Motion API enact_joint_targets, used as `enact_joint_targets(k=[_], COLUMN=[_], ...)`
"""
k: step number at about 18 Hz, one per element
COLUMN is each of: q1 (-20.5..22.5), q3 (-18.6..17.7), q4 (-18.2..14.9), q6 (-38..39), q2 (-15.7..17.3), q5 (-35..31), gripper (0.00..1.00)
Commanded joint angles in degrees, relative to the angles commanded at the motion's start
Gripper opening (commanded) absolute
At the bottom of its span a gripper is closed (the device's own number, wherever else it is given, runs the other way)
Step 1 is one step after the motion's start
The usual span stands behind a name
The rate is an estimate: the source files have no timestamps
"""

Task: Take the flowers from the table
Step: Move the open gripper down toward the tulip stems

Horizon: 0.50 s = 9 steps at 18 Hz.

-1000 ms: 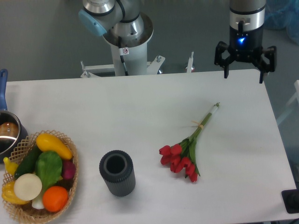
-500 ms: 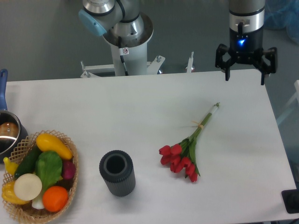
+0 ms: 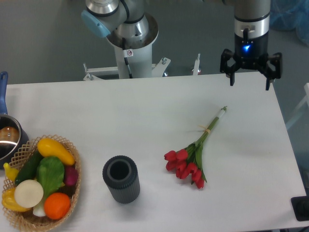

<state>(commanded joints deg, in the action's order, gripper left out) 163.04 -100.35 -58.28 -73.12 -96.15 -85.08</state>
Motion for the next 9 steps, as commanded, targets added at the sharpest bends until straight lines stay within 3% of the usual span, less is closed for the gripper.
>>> enact_joint_targets(k=[2,9], q1=[-0.1,0.3], q3=[-1.2,-2.5], q4=[2.3,2.6], q6=[0.1,0.4], q2=[-1.1,-2.6], q5=[0.0,2.7], gripper=[1.0,1.0])
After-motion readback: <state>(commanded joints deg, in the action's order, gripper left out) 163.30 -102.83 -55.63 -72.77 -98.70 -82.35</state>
